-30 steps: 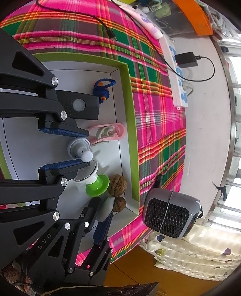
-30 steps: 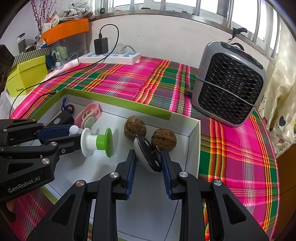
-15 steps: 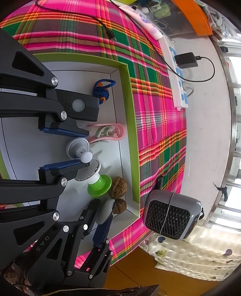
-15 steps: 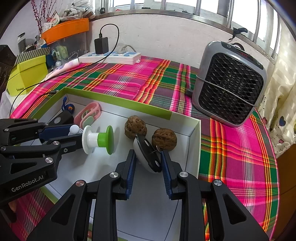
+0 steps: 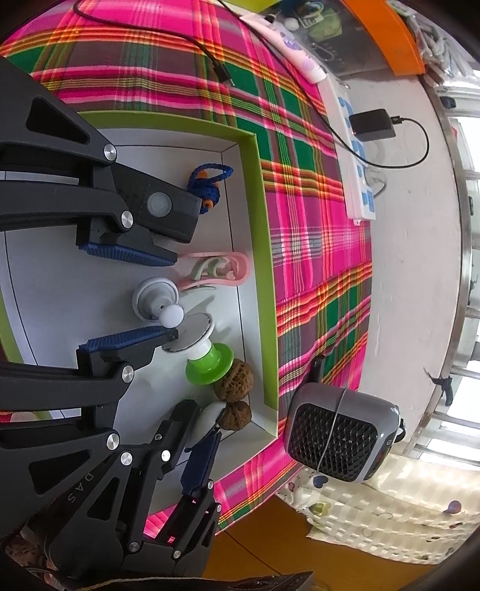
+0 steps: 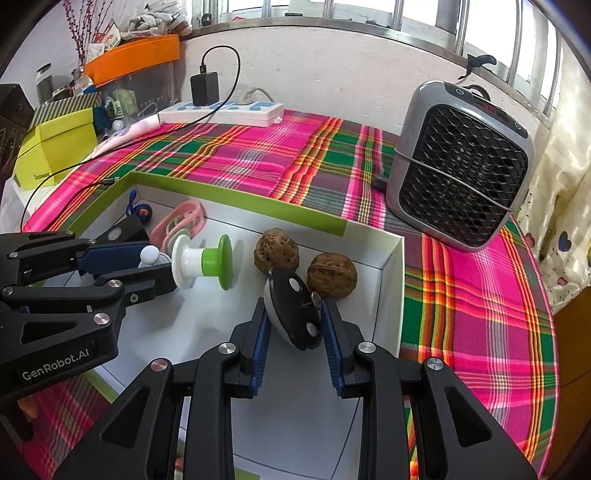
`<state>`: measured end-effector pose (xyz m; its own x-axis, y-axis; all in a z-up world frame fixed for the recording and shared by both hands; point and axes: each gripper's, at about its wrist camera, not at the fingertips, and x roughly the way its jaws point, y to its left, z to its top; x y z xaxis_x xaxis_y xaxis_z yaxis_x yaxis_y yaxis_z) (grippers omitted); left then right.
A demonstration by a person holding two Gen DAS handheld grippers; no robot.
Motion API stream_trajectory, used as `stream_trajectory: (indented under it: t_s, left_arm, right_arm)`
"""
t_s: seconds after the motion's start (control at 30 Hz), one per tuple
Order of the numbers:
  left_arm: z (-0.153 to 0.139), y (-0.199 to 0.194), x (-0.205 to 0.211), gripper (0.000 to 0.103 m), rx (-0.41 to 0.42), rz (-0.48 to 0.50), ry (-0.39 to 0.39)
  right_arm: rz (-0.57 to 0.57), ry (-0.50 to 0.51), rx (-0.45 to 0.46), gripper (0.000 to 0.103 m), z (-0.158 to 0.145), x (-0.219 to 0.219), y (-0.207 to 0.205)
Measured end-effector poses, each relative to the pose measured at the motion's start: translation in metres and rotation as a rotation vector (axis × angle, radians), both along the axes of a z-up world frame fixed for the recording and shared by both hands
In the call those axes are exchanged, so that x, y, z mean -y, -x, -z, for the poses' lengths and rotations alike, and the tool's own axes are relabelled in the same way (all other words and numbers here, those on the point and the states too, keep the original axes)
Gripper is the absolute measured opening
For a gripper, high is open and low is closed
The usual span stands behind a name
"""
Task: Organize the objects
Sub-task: 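Lower the white knob with the left tool while the right tool lowers the black object, then withdraw both tools from the tray toward the remaining items on the table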
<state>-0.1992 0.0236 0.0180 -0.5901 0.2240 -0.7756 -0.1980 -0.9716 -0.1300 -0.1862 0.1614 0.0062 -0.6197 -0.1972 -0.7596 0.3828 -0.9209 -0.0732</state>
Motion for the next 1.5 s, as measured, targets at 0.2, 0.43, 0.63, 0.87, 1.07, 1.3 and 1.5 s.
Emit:
stream_trajectory:
  t_s: [0.2, 0.43, 0.63, 0.87, 1.07, 1.3, 1.5]
  left_arm:
    - [-0.004, -0.006, 0.0, 0.036, -0.017, -0.006, 0.001]
    - [-0.013, -0.017, 0.002, 0.036, -0.047, -0.018, 0.009]
    - [-0.02, -0.028, 0.004, 0.038, -0.064, -0.027, 0.01]
    - [-0.029, -0.044, 0.009, 0.038, -0.088, -0.041, 0.005]
    - [-0.036, -0.059, 0.01, 0.038, -0.11, -0.044, 0.005]
    - [-0.039, -0.077, 0.011, 0.038, -0.121, -0.043, -0.003]
    - [-0.039, -0.092, 0.011, 0.038, -0.131, -0.046, -0.002]
  right_arm:
    - [0.001, 0.006, -0.006, 0.036, -0.003, 0.0, -0.004]
    - [0.005, 0.027, -0.016, 0.037, -0.008, -0.001, -0.01]
    - [0.009, 0.046, -0.022, 0.047, -0.011, 0.0, -0.018]
    - [0.023, 0.079, -0.035, 0.047, -0.019, -0.004, -0.031]
    - [0.034, 0.11, -0.046, 0.047, -0.024, -0.006, -0.048]
    - [0.042, 0.136, -0.051, 0.047, -0.028, -0.01, -0.066]
    - [0.038, 0.143, -0.056, 0.047, -0.029, -0.013, -0.082]
